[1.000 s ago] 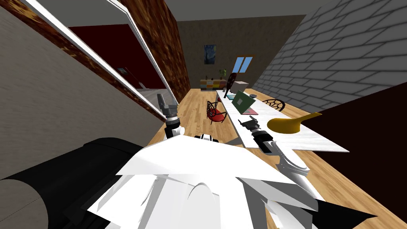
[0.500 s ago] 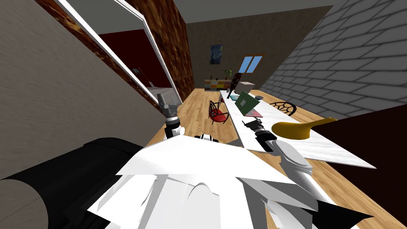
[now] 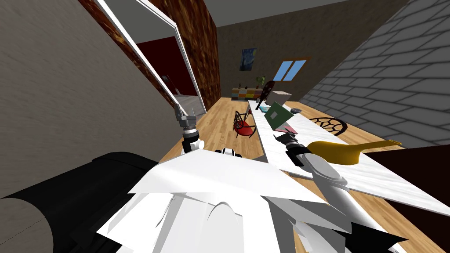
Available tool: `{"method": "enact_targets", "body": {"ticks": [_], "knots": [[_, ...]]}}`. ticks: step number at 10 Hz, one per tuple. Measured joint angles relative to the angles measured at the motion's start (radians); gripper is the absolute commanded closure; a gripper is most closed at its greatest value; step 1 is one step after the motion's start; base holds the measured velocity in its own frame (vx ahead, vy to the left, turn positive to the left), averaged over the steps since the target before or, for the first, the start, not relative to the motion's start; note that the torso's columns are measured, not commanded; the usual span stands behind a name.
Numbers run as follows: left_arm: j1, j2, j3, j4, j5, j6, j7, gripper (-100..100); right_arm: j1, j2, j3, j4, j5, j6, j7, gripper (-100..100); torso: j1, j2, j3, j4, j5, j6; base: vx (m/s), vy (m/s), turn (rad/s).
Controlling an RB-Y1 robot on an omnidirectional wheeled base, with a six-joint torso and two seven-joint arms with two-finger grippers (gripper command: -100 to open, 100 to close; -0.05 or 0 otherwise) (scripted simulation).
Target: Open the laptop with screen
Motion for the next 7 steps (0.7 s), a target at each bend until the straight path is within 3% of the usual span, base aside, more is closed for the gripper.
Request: {"method": "enact_targets", "body": {"ticks": [2, 7], "knots": [[0.0, 0.0, 0.0, 0.0, 0.0, 0.0, 0.0, 0, -0.011, -0.043, 0.015, 0.031, 0.061, 0.047, 0.005, -100, 0.0, 0.001, 0.001, 0.0, 0.0, 0.0, -0.061, -0.068, 0.2], [0.0, 0.0, 0.0, 0.0, 0.0, 0.0, 0.0, 0, -0.067, -0.054, -0.003, 0.143, 0.201, 0.093, 0.086, -100, 0.0, 0.0, 0.0, 0.0, 0.0, 0.002, -0.064, -0.075, 0.205]]}}
